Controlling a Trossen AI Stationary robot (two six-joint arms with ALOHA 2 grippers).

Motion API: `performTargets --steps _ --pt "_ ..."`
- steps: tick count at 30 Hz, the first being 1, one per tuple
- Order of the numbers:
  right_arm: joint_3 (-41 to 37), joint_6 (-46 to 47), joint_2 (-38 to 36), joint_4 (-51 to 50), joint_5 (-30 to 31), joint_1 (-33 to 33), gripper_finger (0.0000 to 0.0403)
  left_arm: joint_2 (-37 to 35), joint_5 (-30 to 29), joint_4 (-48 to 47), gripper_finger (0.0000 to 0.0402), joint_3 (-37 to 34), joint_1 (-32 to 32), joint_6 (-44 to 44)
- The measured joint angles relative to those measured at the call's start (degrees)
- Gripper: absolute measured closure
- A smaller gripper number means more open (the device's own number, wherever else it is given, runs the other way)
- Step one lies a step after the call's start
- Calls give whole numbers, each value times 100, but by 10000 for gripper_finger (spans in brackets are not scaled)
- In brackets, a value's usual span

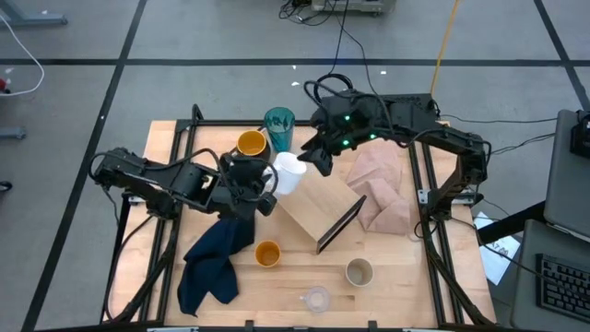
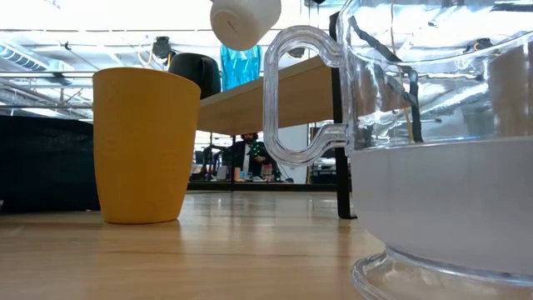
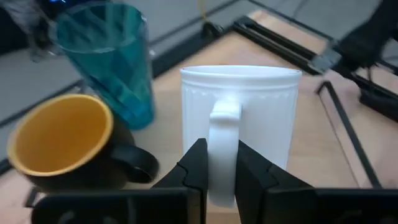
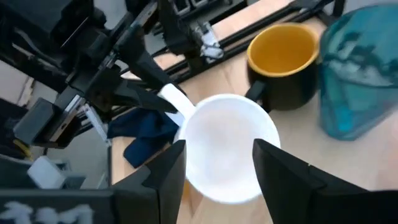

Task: Stack small to large cups/mugs on shelf
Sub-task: Put the white mug on the shelf

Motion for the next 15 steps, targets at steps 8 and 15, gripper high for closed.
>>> performTargets --steps 8,15 --pt "0 -173 -193 -236 75 -147 225 -2 -1131 -7 355 -530 -428 -1027" --pt "0 -287 -260 -449 63 -153 225 -2 -2136 62 355 -1169 -782 -2065"
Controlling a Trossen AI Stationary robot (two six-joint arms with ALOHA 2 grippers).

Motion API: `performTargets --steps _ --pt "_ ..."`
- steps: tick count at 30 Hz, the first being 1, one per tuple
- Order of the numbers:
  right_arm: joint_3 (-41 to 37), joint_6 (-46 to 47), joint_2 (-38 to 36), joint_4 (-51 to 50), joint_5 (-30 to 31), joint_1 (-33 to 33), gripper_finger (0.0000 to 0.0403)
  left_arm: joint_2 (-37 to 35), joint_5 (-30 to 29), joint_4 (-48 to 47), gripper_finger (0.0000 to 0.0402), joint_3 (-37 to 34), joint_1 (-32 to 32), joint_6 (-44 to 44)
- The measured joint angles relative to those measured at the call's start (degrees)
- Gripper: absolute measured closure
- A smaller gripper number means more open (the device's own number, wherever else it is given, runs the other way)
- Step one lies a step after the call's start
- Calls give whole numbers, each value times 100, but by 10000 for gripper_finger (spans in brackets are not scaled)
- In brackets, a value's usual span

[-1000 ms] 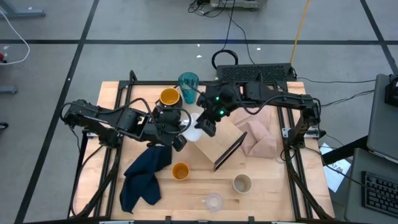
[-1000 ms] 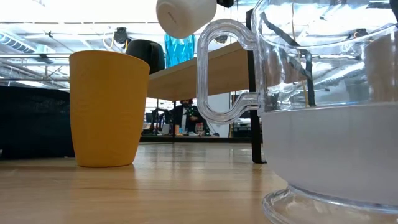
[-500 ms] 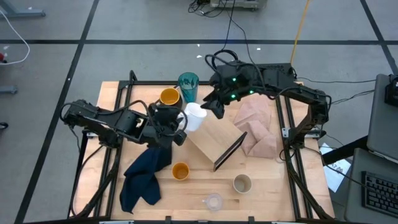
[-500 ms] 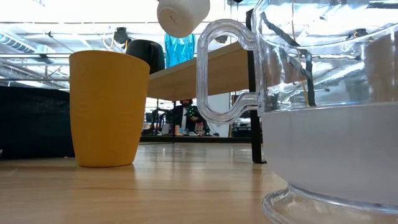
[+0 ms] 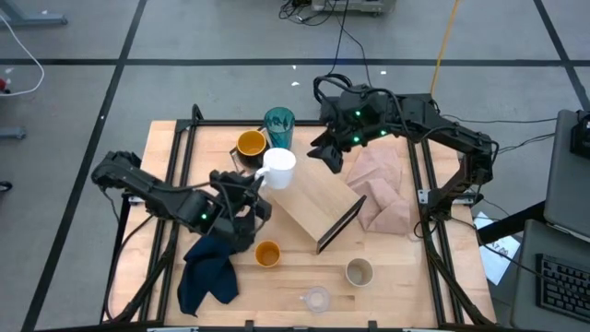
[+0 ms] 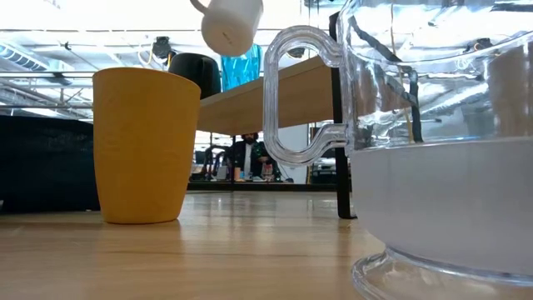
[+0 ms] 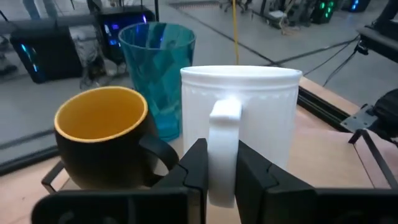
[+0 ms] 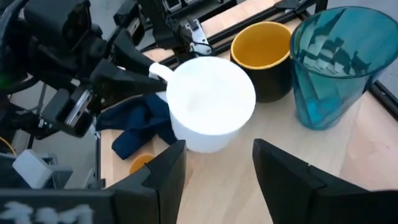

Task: Stack small to large cups/mugs on shelf
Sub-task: Put the white mug on the shelf

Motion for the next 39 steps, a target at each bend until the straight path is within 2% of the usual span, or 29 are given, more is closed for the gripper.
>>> performTargets --steps 5,12,23,32,39 --pt "0 -34 2 -149 -1 0 225 4 -247 772 355 -567 -7 76" --pt "0 -55 4 -216 -4 0 225 4 -266 1753 355 -1239 22 440" --pt "0 59 -7 -260 -16 0 225 7 -357 1856 356 -1781 132 710" --pt "0 186 -7 -323 -17 0 225 7 -299 1952 356 -2065 133 586" --pt "0 269 -9 -305 -18 0 225 7 65 2088 372 -2238 131 411"
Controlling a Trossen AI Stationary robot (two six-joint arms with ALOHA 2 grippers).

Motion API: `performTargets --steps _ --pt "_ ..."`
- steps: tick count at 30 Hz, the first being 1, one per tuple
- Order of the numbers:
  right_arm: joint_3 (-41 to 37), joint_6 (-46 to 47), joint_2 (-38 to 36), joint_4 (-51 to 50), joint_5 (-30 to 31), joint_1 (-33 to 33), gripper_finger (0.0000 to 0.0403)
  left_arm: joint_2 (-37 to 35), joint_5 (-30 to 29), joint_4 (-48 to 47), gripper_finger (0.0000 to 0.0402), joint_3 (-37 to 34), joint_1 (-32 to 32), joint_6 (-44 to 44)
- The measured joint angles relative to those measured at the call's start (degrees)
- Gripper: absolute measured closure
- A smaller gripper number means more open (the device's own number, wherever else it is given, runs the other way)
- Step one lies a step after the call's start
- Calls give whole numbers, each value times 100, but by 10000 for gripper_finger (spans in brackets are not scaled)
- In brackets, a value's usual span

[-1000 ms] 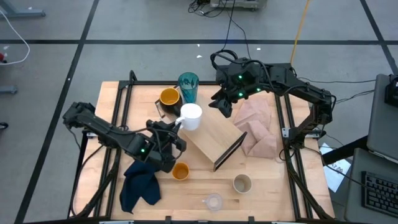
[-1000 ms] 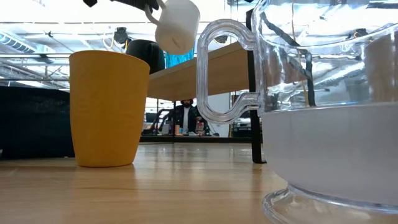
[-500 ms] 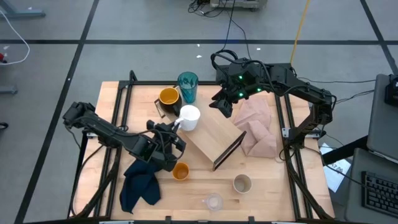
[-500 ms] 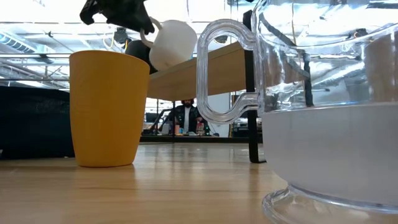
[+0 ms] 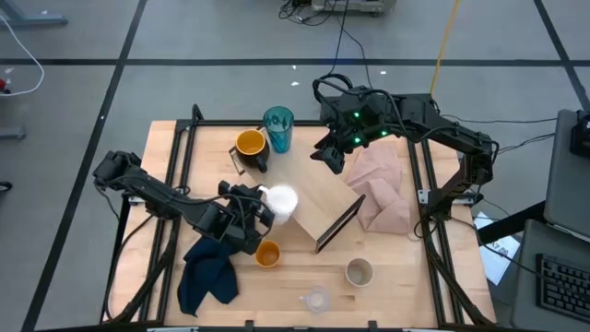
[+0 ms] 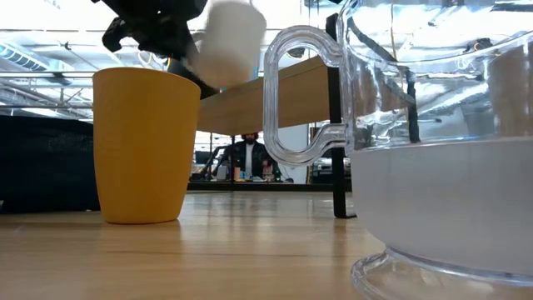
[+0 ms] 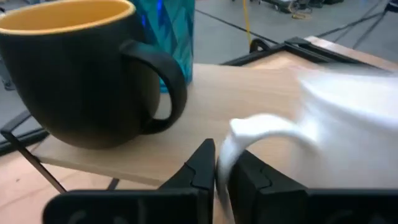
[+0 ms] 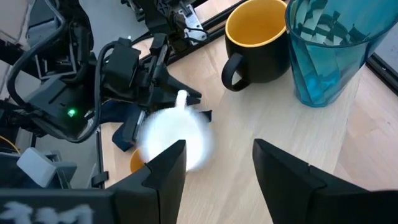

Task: Stack small to large cups/mugs on shelf
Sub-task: Put the white mug on the shelf

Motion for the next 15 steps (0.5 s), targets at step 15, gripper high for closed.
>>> performTargets --steps 15 --pt "0 38 0 4 -27 8 225 0 38 716 387 0 334 544"
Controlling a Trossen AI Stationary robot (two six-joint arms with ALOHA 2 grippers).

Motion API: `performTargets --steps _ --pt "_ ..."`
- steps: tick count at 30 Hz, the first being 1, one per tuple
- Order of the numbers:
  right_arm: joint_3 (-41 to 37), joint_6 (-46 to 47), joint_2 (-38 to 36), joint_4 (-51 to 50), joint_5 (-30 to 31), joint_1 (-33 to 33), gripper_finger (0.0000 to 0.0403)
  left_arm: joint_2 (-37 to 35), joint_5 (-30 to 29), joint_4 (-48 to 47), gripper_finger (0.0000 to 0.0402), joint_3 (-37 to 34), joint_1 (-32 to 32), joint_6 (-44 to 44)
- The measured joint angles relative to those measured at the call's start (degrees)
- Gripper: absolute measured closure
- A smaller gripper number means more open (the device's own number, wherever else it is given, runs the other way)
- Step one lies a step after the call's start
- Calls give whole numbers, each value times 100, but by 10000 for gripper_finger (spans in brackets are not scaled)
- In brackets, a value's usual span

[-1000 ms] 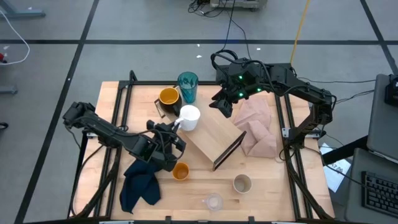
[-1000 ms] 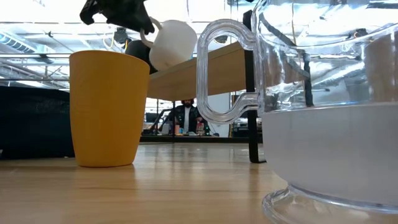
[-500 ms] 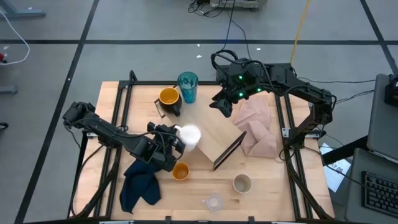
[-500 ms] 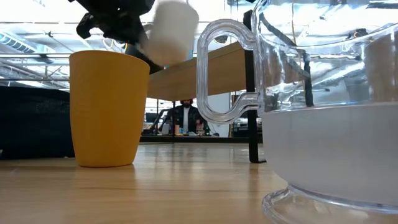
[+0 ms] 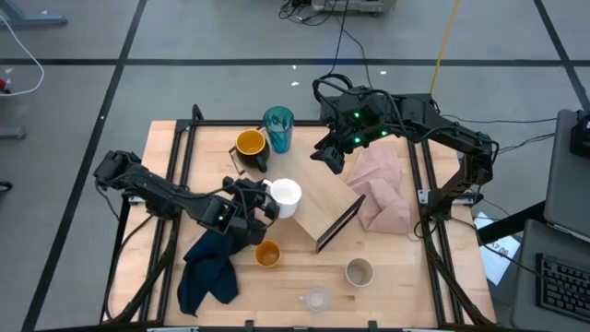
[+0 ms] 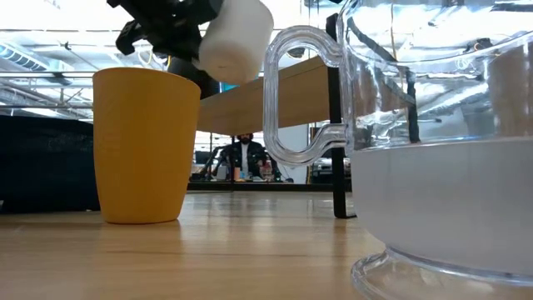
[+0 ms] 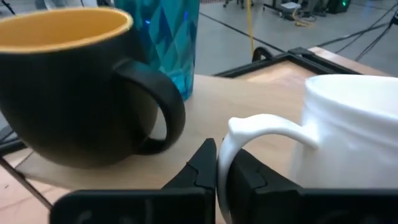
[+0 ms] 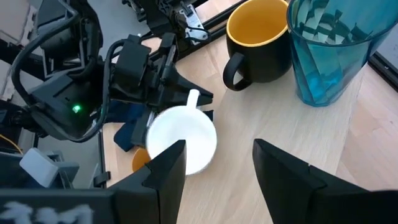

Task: Stack small to large cups/mugs on shelf
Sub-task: Put the white mug on the shelf

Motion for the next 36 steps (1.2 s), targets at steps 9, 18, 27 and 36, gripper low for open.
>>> performTargets --steps 9,18,27,36 --pt "0 -36 -2 0 -2 1 225 0 -5 114 366 0 225 201" --pt "0 -43 -1 -2 -4 3 225 0 175 120 391 0 411 194" --pt "0 -130 -2 -4 -7 3 225 0 158 140 354 2 418 134" --pt "0 -147 -2 -4 -7 3 225 0 193 145 382 2 418 173"
